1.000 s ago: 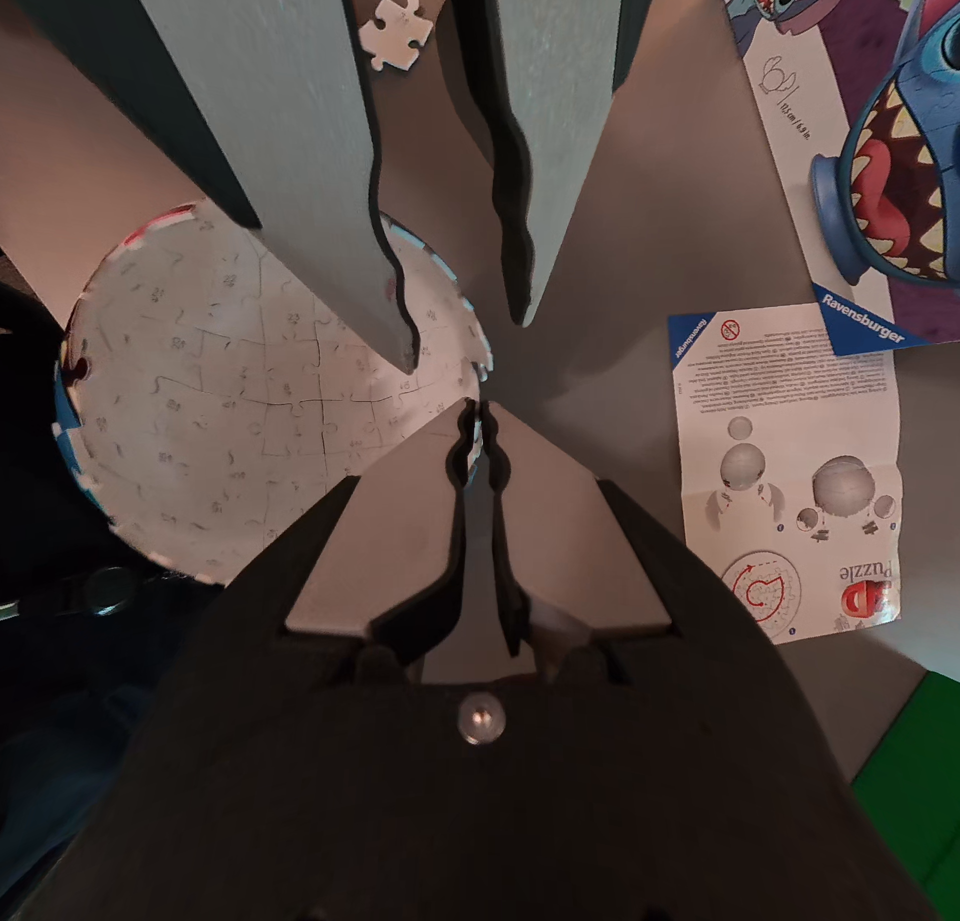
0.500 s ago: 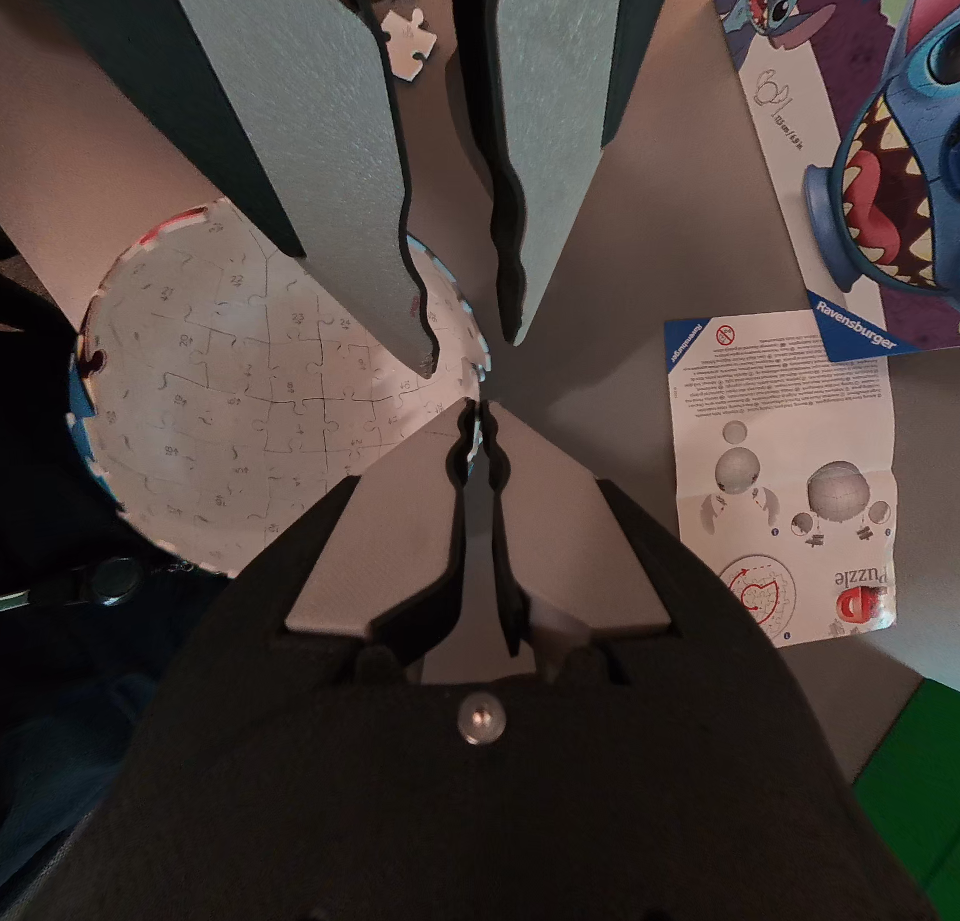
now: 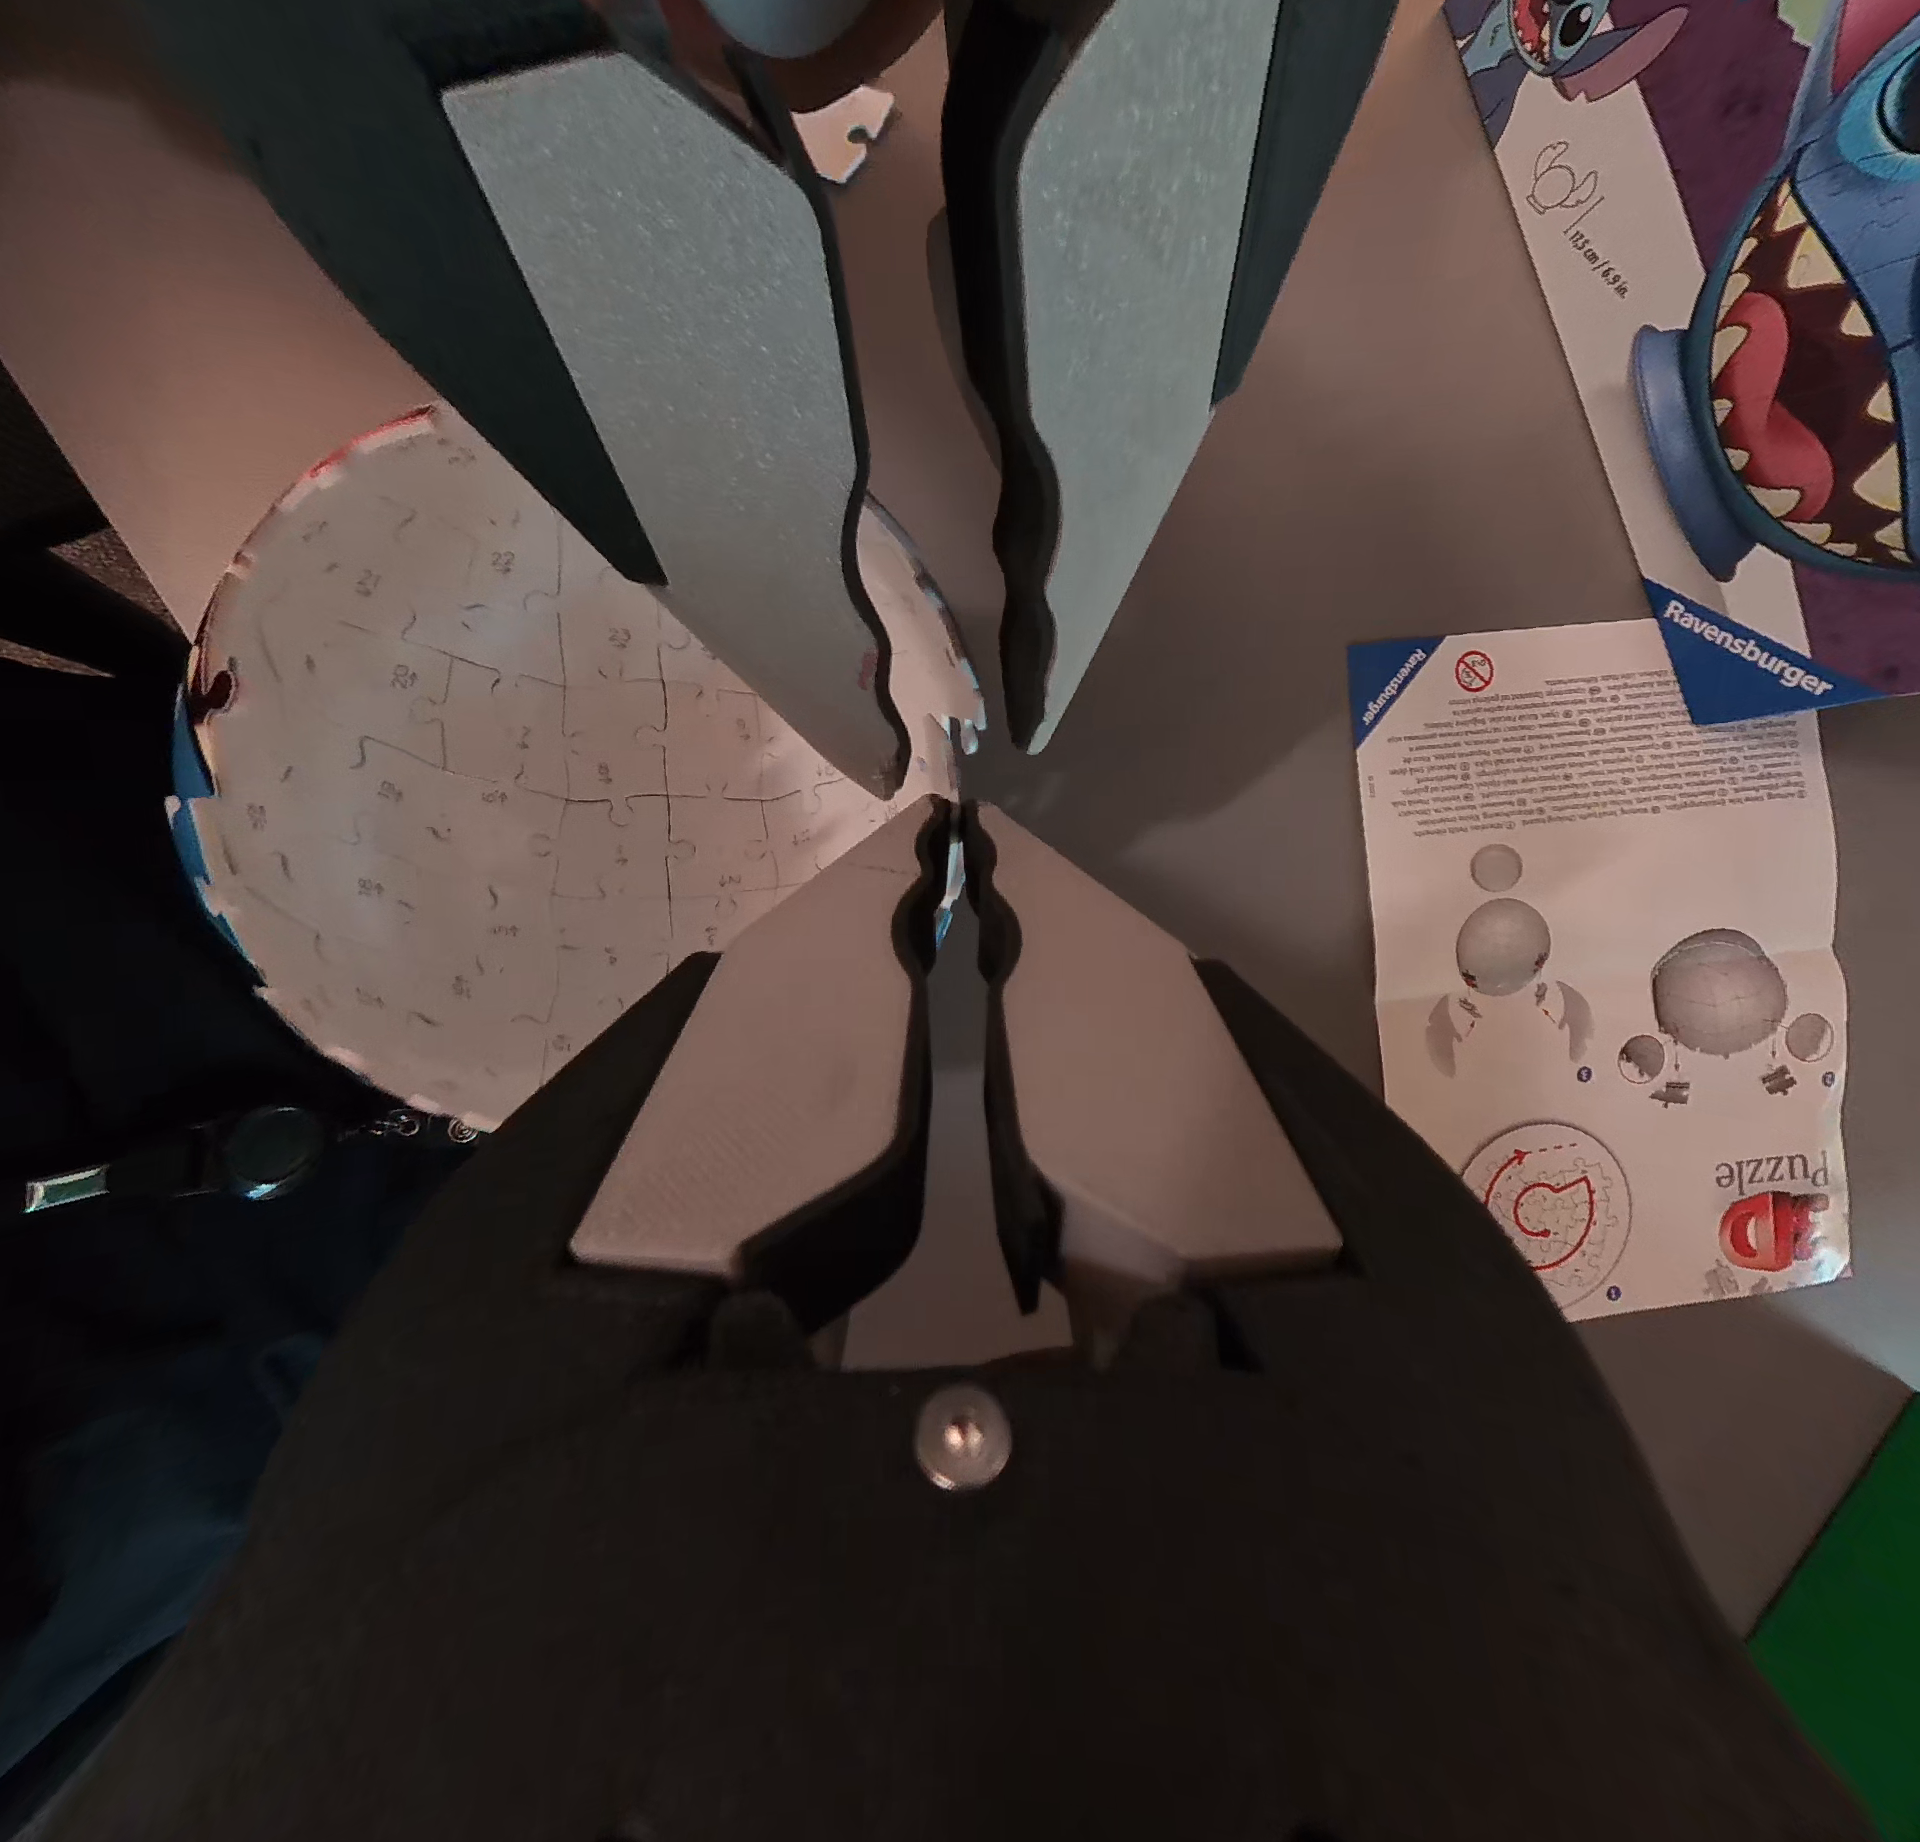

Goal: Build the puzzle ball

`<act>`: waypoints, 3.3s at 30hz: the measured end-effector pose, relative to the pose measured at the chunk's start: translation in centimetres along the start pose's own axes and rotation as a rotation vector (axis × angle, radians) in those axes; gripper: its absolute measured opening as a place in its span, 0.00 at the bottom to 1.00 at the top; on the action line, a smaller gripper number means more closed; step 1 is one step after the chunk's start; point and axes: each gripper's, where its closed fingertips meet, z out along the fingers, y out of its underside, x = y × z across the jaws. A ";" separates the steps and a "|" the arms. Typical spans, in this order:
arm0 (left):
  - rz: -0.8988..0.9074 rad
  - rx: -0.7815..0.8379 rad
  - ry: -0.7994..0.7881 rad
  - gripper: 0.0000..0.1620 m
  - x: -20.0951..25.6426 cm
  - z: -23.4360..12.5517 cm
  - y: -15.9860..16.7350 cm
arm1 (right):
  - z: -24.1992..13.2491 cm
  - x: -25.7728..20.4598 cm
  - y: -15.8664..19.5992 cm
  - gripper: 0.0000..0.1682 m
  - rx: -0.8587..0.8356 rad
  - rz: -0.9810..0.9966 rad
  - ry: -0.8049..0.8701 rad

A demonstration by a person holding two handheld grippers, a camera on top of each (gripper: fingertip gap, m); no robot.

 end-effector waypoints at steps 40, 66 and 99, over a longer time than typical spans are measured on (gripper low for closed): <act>-0.037 -0.066 0.139 0.06 0.6 0.8 0.1 | 0.1 -0.1 0.2 0.00 0.038 0.034 -0.065; -0.049 -0.062 0.118 0.00 0.4 0.7 -0.3 | -2.0 0.5 -0.2 0.02 0.160 0.071 -0.107; -0.066 -0.076 0.186 0.03 -0.4 -0.8 -1.1 | -0.5 0.5 -0.1 0.00 0.134 0.133 -0.144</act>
